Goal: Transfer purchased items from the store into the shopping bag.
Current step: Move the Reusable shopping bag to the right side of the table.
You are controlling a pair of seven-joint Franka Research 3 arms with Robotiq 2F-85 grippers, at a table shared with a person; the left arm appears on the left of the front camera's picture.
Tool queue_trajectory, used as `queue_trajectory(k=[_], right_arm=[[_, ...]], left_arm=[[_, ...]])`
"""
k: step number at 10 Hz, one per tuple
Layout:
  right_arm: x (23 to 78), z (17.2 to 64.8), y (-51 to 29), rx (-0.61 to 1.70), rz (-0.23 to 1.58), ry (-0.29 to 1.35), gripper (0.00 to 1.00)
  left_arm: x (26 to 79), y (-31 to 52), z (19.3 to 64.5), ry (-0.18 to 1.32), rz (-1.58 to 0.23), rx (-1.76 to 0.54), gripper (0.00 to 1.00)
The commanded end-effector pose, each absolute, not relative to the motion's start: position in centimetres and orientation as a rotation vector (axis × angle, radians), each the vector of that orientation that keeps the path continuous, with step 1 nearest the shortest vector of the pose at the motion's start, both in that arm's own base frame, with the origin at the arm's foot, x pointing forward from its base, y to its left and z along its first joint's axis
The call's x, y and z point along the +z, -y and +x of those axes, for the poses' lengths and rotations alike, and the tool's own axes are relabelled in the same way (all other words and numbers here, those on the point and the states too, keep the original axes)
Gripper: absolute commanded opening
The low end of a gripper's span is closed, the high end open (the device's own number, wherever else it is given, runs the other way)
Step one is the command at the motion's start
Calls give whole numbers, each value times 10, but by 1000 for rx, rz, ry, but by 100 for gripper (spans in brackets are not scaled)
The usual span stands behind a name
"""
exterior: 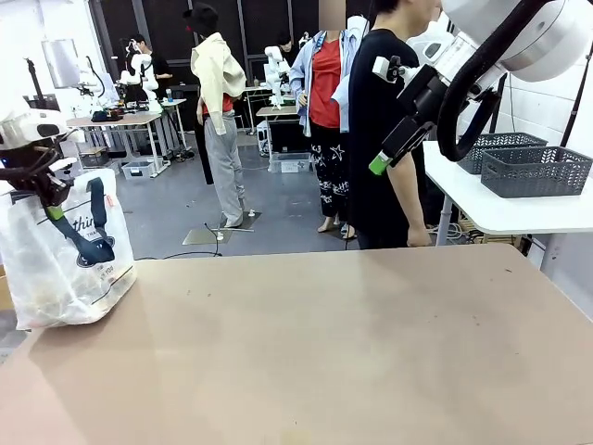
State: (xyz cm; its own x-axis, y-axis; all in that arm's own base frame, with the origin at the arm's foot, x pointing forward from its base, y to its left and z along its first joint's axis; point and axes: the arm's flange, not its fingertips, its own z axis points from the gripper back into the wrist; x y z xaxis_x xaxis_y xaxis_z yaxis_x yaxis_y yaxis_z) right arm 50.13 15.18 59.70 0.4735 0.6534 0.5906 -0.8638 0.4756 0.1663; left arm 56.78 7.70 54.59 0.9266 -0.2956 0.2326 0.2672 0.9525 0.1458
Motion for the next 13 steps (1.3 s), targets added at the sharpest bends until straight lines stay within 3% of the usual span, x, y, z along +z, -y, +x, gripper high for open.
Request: queue_trajectory(k=[1, 10, 13], right_arm=[[596, 502, -151, 974, 491, 489, 100], [596, 502, -151, 974, 491, 489, 100], [596, 502, -151, 974, 491, 489, 100]], left_arm=[[546, -84, 562, 252, 96, -324, 0], [530, -79, 563, 215, 94, -293, 0], [535, -87, 554, 202, 61, -435, 0]])
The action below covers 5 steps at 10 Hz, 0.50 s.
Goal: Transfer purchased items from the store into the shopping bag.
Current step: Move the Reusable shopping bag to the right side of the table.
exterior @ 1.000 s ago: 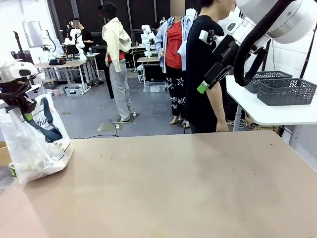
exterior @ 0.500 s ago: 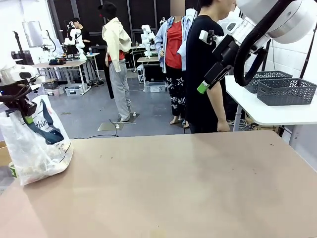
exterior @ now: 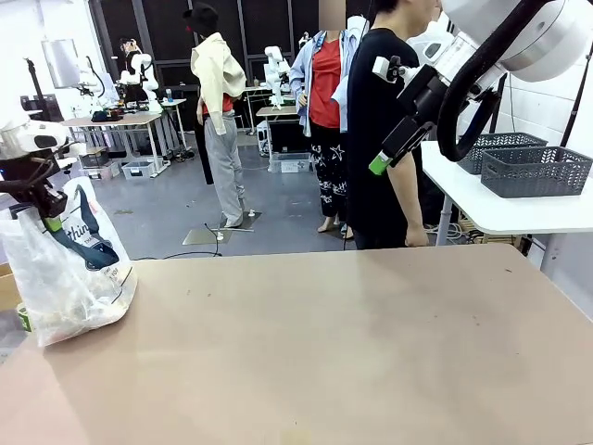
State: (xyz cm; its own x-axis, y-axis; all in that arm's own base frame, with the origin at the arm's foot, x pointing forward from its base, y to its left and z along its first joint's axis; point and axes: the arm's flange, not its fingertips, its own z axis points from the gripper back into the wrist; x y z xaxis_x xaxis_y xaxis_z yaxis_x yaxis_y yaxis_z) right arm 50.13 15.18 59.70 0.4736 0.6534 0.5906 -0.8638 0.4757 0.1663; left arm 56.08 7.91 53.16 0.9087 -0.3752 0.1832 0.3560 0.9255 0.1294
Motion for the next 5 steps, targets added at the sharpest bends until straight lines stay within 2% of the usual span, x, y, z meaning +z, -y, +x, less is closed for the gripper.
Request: queue_trajectory(k=[1, 5], right_arm=[[596, 502, -151, 974, 491, 489, 100], [596, 502, -151, 974, 491, 489, 100]], left_arm=[[535, -91, 549, 198, 56, -450, 0], [535, -106, 539, 206, 21, -485, 0]])
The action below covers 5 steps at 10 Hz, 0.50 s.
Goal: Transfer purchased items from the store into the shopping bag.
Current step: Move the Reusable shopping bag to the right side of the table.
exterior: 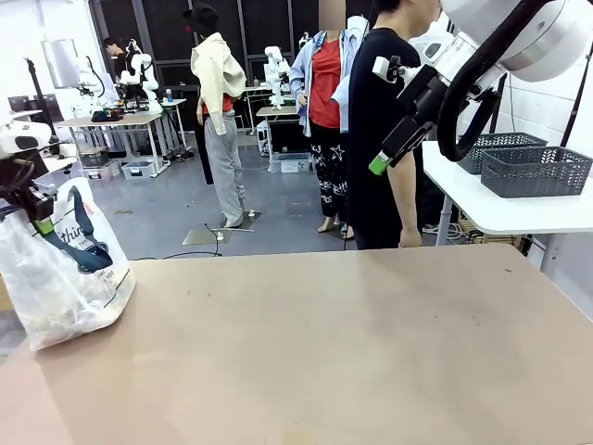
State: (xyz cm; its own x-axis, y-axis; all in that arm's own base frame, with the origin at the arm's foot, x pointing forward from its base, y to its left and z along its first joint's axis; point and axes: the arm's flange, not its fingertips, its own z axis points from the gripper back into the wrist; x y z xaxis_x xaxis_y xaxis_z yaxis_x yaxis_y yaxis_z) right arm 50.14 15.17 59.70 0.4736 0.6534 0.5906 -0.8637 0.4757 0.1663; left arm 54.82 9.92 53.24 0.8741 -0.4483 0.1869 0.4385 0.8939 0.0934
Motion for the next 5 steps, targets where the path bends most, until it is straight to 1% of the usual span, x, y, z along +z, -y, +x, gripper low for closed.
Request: queue_trajectory(k=[1, 5], right_arm=[[596, 502, -151, 974, 491, 489, 100], [596, 502, -151, 974, 491, 489, 100]], left_arm=[[536, -109, 536, 202, -3, -506, 0], [527, -112, 538, 160, 2, -521, 0]])
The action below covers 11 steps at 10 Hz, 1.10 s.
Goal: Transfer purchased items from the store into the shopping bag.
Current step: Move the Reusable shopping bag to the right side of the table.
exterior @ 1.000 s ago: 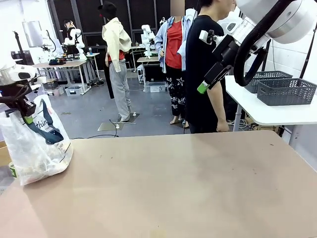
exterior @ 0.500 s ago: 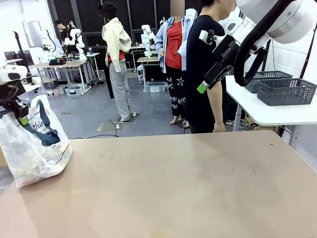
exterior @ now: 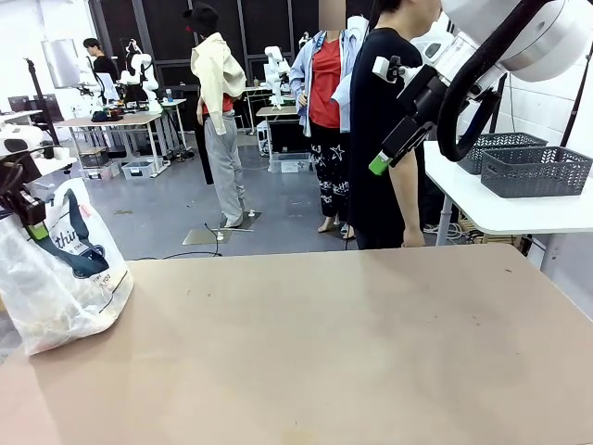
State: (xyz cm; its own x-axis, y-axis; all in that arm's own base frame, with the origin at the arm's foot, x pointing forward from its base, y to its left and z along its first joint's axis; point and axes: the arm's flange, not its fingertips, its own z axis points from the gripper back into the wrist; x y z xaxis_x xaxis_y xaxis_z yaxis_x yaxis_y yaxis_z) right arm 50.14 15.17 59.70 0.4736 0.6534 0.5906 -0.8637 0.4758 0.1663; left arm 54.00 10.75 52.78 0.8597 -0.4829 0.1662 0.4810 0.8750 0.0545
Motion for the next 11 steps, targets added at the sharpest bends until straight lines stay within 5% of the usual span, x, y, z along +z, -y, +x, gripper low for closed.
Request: queue_trajectory(k=[1, 4, 5, 9, 10, 11], right_arm=[[596, 502, -151, 974, 491, 489, 100], [596, 502, -151, 974, 491, 489, 100], [596, 502, -151, 974, 491, 489, 100], [596, 502, -151, 974, 491, 489, 100], [596, 502, -151, 974, 491, 489, 100], [596, 502, -151, 974, 491, 489, 100]], left_arm=[[528, -104, 540, 161, -8, -503, 0], [528, -107, 540, 177, 11, -506, 0], [527, -105, 541, 175, 10, -508, 11], [537, -99, 539, 185, 27, -503, 88], [540, -97, 538, 185, 27, -507, 100], [542, -95, 538, 187, 24, -509, 100]])
